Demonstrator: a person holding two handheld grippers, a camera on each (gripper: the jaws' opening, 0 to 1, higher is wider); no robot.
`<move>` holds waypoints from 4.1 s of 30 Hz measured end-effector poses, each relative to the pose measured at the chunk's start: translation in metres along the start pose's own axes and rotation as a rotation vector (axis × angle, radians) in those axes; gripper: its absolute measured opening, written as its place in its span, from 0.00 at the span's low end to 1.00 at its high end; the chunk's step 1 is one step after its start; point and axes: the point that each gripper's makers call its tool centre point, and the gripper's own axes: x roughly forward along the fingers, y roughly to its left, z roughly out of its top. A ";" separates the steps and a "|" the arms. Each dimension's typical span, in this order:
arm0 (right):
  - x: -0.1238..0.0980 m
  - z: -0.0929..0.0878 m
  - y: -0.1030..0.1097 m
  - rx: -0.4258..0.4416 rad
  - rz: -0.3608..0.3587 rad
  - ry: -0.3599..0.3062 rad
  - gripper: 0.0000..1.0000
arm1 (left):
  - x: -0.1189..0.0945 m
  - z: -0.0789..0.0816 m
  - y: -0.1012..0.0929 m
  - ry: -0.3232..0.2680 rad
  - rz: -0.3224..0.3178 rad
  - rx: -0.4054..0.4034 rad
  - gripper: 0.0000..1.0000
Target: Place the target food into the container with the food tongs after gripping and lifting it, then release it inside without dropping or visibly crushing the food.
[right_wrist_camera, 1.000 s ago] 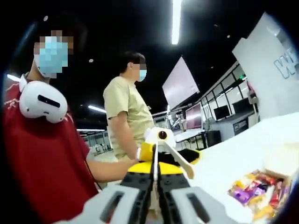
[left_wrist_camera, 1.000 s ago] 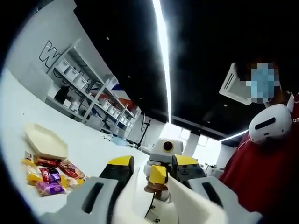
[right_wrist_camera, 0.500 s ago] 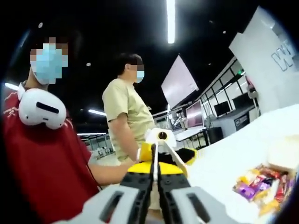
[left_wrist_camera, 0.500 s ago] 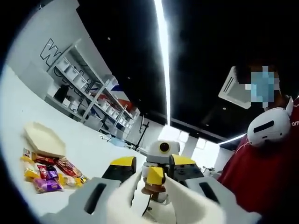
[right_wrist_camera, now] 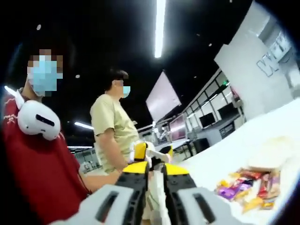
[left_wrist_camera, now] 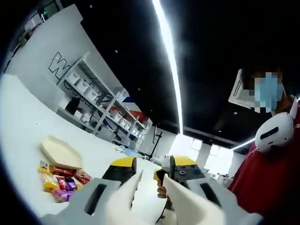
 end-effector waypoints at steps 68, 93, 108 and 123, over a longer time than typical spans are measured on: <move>-0.083 -0.078 -0.087 -0.237 -0.768 0.397 0.99 | -0.013 -0.060 0.114 0.329 0.305 0.284 0.27; -0.089 -0.083 -0.096 -0.189 -0.778 0.394 0.99 | 0.013 -0.085 0.171 0.474 0.292 0.312 0.27; -0.096 -0.072 -0.097 -0.101 -0.778 0.293 0.99 | 0.019 -0.099 0.186 0.544 0.266 0.307 0.27; -0.091 -0.074 -0.098 -0.090 -0.761 0.305 0.98 | 0.019 -0.110 0.186 0.600 0.235 0.329 0.27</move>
